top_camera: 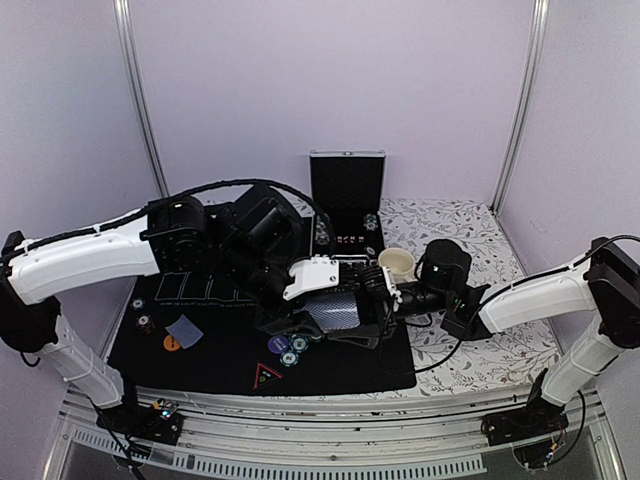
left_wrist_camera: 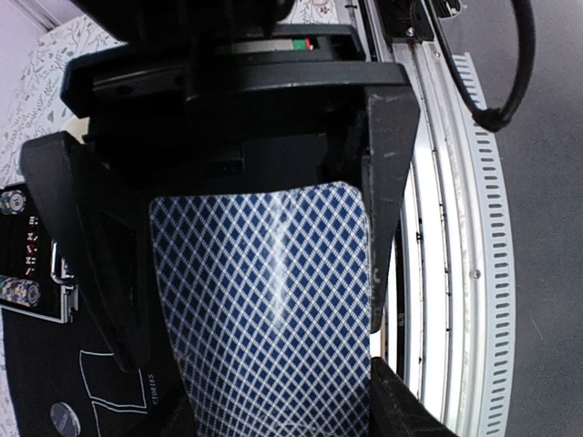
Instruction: Distribute texas hold em gaming equipment
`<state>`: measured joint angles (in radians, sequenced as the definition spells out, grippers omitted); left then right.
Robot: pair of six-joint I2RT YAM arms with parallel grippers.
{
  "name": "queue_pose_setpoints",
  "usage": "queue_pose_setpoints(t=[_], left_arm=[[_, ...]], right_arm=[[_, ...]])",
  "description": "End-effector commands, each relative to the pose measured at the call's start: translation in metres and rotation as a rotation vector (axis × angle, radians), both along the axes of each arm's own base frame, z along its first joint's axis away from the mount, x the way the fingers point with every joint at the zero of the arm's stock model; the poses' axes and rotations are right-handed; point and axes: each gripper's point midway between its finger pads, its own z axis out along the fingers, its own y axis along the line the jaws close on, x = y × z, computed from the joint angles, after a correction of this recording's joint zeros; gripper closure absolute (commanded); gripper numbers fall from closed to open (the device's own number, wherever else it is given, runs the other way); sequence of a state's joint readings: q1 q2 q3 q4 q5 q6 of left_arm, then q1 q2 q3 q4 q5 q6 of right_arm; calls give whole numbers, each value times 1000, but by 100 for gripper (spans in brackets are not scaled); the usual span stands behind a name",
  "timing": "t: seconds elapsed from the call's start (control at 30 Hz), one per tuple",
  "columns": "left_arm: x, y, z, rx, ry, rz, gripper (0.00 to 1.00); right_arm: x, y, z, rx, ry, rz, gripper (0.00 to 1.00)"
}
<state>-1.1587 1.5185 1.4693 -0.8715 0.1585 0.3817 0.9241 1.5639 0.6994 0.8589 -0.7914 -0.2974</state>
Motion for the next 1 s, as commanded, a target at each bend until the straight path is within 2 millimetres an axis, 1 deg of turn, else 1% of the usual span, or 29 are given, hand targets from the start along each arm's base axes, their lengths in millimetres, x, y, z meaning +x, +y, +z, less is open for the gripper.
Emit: queue_pose_setpoints(t=[0.0,0.17,0.2,0.3,0.37,0.43,0.53,0.57,0.7,0.73,0.9,0.97], left_arm=[[-5,-9,10,-19,-22,-35,49],[-5,-9,8,-14,-22,-36,49],[-5,-9,8,-15,-22,-35,49],[-5,-9,10,-18,-23,-35,49],[-5,-9,10,-19,-25,-34,49],[-4,-9,10,-19,-29,-32,49],[-3,-9,11,-20,-33,-30,49],[-3,-9,11,-20,-33,-30,49],[-3,-9,12,-22,-37,-30,49],[-3,-9,11,-20,-38,-29,49],[-2,-8,10,-18,-40,-23,49],[0,-8,10,-22,-48,-17,49]], right_arm=[[3,7,5,12,-14,1,17],[1,8,5,11,-25,10,17],[1,9,4,7,-24,10,19],[1,9,4,6,-24,13,30],[1,9,3,2,-22,12,34],[-1,8,2,0,-20,20,33],[-1,8,1,-1,-18,25,26],[-1,8,2,-1,-17,24,27],[0,8,7,9,-18,17,42],[0,8,7,10,-17,16,44],[2,8,7,7,-10,3,52],[1,8,9,9,-8,2,53]])
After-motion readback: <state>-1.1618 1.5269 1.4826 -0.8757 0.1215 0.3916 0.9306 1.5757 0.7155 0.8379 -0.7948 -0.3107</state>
